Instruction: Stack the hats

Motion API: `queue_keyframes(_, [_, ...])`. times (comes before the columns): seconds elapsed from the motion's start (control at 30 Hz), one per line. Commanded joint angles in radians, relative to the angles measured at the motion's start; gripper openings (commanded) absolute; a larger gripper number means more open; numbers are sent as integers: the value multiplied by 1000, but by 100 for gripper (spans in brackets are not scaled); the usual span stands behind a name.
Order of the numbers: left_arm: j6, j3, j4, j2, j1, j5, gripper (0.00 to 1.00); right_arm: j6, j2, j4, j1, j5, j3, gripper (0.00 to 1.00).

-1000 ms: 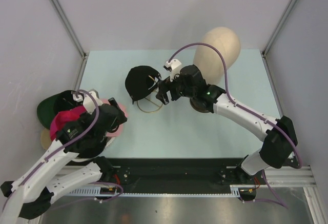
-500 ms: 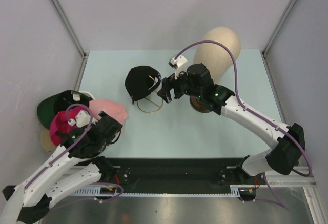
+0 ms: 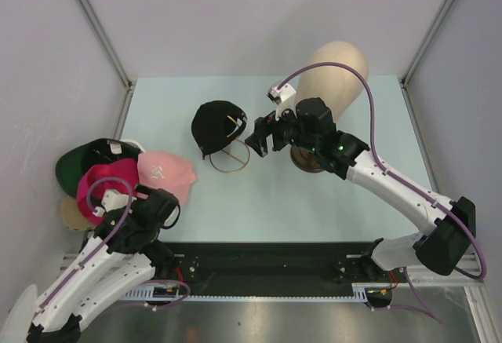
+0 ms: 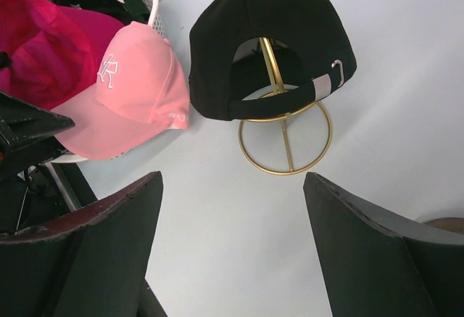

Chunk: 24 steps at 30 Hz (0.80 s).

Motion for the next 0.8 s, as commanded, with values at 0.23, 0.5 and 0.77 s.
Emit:
queue_keyframes(0.23, [-8,-34,-27,-8,12,-147,75,13,-29,19,-2,-6,13,84])
queue_keyframes(0.5, [17,-97,118,4,15,-170,58,2,-36,1,-3,4,21,84])
queue_keyframes(0.77, [40,44,89,64,15,-322,21,-1,-48,-15,-3,24,16,84])
